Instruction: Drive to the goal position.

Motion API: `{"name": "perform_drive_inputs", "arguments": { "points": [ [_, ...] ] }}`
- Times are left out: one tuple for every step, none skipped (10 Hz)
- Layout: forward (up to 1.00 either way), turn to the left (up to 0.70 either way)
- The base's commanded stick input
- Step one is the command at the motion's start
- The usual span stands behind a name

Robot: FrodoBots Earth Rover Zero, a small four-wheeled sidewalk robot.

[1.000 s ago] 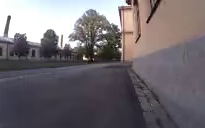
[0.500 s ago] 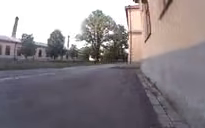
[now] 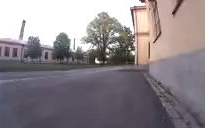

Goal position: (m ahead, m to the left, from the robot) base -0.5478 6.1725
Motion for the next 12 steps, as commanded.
{"name": "perform_drive_inputs", "arguments": {
  "points": [
    [0.7,0.27],
    [0.7,0.27],
    [0.7,0.27],
    [0.7,0.27],
    [0.7,0.27],
    [0.7,0.27],
    [0.7,0.27],
    [0.7,0.27],
    [0.7,0.27],
    [0.7,0.27],
    [0.7,0.27],
    [0.7,0.27]
  ]
}}
